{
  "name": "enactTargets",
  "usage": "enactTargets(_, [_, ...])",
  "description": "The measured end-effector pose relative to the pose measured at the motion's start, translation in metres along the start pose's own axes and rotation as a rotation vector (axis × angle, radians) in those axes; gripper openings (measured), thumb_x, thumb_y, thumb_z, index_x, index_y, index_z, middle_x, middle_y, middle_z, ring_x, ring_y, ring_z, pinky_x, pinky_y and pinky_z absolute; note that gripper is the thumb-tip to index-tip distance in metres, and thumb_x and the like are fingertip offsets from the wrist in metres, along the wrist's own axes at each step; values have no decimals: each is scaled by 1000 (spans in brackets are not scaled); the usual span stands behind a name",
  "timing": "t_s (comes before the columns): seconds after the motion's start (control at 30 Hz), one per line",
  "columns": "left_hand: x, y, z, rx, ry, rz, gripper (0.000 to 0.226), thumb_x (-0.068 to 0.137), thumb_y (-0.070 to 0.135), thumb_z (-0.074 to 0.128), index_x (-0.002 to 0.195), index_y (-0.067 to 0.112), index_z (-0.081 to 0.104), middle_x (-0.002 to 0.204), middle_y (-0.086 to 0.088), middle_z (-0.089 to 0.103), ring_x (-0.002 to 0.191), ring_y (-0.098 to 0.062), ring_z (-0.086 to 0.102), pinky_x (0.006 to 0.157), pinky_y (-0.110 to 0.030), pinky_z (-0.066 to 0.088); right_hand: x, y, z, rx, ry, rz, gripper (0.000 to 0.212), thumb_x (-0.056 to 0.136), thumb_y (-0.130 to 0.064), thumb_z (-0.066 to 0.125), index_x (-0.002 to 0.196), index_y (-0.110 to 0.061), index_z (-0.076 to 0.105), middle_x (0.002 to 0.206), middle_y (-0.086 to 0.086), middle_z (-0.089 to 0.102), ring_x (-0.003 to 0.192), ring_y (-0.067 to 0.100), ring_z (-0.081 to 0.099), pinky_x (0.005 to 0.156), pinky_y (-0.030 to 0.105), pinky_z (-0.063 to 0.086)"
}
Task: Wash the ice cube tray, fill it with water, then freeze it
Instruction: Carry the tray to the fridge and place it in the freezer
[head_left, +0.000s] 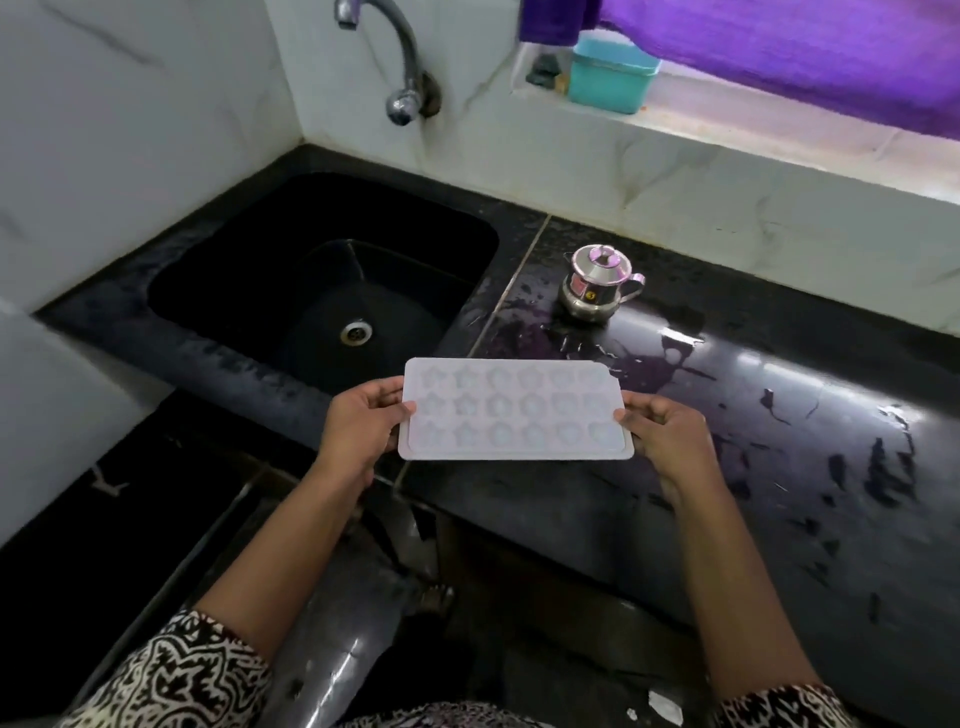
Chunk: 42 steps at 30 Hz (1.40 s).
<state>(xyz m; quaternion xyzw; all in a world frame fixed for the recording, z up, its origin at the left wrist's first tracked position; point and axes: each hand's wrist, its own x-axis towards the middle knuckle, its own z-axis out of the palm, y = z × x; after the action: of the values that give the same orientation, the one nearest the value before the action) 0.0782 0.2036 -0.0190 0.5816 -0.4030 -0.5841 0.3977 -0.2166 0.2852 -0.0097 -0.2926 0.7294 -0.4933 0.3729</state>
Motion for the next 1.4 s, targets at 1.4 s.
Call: enactTargets(1.4, [-555,-227,-154,-544,1228,-2,32,88,-12,57,109,10,65,79,6,75,69,-8,72,53,-22,55,-363,78,146,-357,-1272,-303,21,83,-5,68,98,-19,69,86,-5,73,77,8,70,61,22,55])
